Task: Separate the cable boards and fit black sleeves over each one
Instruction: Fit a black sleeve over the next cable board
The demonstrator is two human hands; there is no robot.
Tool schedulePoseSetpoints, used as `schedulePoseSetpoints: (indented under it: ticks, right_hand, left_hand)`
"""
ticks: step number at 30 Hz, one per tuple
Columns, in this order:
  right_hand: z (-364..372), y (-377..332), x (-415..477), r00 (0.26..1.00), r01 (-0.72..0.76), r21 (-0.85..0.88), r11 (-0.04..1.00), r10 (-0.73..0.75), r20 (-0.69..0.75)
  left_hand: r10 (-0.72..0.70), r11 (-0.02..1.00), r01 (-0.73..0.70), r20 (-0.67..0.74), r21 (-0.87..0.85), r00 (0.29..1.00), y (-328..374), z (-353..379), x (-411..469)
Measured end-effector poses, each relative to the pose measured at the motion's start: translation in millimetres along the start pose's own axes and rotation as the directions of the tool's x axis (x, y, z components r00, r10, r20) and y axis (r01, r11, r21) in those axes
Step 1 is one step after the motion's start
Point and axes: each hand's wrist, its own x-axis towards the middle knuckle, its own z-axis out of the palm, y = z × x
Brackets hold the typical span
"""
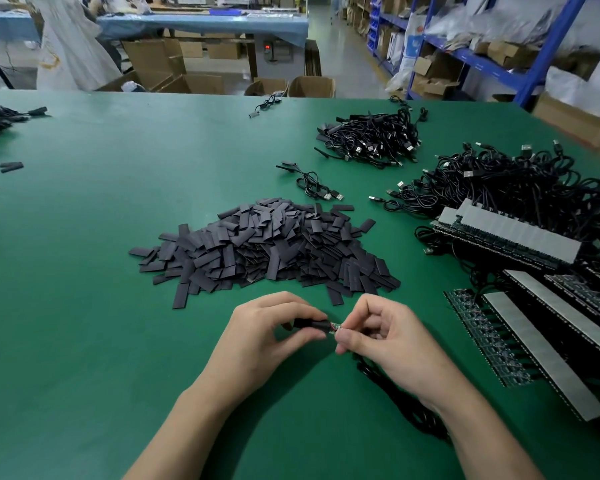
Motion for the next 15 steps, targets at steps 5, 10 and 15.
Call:
schedulePoseSetpoints:
  ticks: [5,10,15]
  right_hand:
    - [3.1,-0.3,-1.0,1.000,-0.004,0.022,1.000,0.003,0.018]
    - [0.9,-3.4,-1.9,1.000,-0.011,0.055,0.998,0.011,0.009]
    - [-1.1,-3.2,-1.7,0.999,-0.046,0.016,0.999,0.046,0.010]
  left_hand:
    - [0.034,0.999,-0.034,0.009,0.010,0.999,-0.4,3.4,-2.2]
    - [0.027,1.000,-0.027,-0.023,0.001,0.999,-1.8,2.7,-1.2]
    - [0.027,1.000,-0.027,-0.034,0.000,0.999,-2.9,3.7,-1.6]
